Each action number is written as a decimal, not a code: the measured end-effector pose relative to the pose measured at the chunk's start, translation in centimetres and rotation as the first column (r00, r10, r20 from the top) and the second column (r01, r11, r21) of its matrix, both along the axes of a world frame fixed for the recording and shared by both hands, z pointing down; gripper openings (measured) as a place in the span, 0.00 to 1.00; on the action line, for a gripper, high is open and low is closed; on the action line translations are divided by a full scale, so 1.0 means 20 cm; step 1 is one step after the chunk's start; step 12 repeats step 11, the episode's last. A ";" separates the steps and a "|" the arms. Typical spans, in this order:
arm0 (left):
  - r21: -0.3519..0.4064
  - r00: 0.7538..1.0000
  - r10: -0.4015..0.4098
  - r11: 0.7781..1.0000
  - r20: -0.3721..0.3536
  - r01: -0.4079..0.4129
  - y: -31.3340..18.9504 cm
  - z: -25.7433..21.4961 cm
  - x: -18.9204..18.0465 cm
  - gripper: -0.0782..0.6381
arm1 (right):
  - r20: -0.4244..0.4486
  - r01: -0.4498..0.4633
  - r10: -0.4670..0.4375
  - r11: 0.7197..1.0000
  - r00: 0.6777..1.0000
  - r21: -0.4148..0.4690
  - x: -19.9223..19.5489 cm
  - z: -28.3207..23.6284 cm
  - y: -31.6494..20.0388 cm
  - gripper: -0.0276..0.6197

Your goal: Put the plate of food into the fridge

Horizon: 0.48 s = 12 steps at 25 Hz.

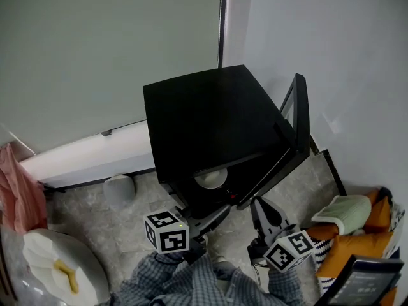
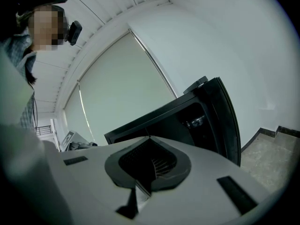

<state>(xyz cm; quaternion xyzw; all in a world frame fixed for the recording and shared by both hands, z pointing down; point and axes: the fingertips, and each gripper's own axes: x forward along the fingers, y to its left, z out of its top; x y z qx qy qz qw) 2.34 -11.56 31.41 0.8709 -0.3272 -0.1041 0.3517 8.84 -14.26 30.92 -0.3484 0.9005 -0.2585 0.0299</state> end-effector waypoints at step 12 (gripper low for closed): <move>0.028 0.999 0.003 1.000 0.047 -0.004 0.02 -0.01 0.01 0.12 | -0.003 0.027 -0.027 1.000 1.000 -0.005 -0.04 0.00 0.03 0.05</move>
